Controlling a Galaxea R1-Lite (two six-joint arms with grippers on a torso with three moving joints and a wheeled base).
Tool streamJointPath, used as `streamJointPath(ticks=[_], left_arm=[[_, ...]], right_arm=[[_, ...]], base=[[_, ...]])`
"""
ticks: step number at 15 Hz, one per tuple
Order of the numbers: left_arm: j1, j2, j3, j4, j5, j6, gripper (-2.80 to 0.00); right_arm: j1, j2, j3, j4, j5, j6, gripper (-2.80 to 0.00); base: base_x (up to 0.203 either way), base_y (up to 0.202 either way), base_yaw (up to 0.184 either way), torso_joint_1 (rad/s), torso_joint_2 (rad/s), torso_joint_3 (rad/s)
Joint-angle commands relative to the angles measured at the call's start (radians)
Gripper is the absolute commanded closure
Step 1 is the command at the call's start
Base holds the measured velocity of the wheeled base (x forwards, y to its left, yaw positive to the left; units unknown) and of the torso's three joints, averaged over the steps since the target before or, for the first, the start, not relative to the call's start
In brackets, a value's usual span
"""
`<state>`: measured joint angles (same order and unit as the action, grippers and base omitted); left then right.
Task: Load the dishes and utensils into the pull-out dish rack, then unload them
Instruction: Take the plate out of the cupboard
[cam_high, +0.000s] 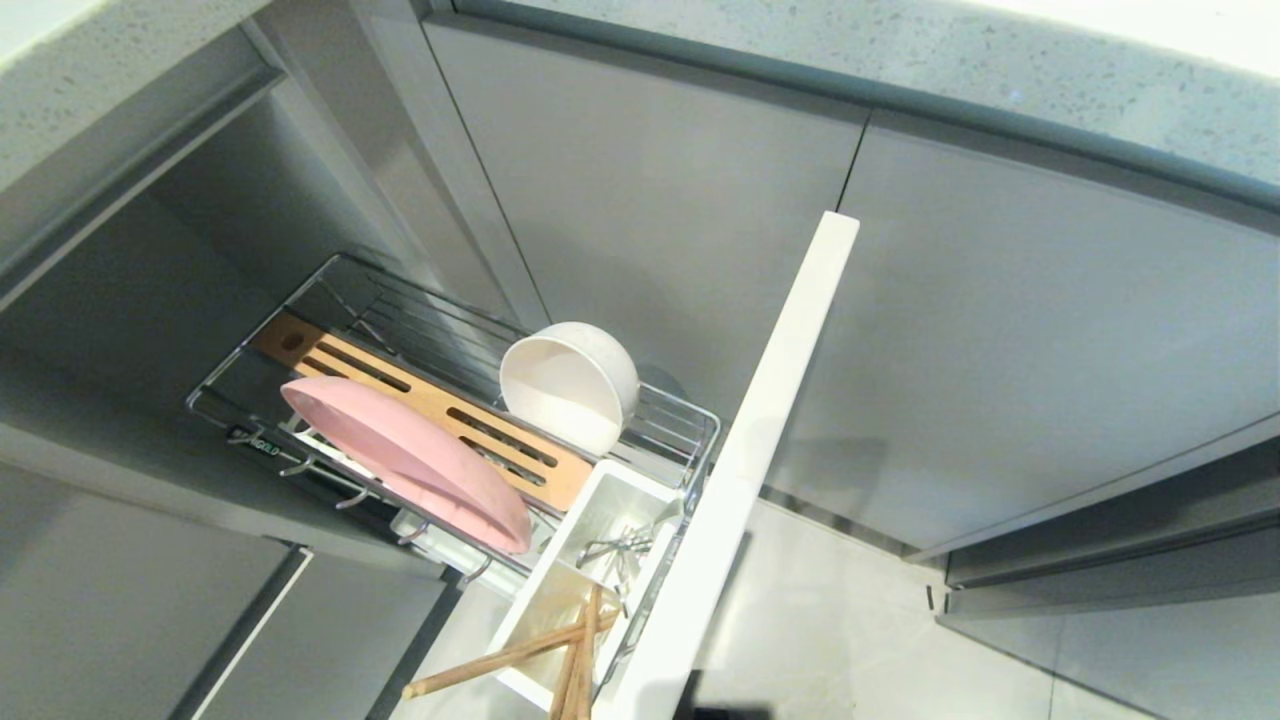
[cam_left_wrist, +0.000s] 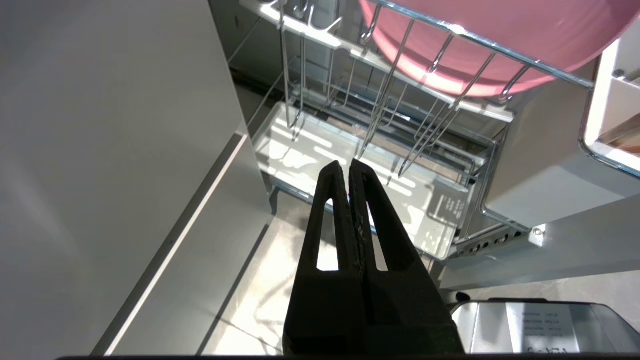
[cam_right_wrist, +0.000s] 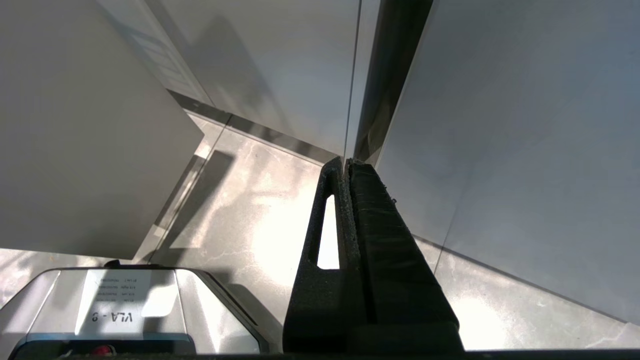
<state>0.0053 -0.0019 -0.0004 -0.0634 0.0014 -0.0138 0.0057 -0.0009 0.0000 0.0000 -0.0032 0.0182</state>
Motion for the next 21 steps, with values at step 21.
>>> streamJointPath(ticks=[21], left_arm=[[-0.061, 0.645, -1.180, -0.225, -0.194, -0.363, 0.00]], right_arm=[[0.000, 0.001, 0.002, 0.000, 0.000, 0.000, 0.00]], base=[[0.000, 0.000, 0.000, 0.000, 0.00, 0.000]])
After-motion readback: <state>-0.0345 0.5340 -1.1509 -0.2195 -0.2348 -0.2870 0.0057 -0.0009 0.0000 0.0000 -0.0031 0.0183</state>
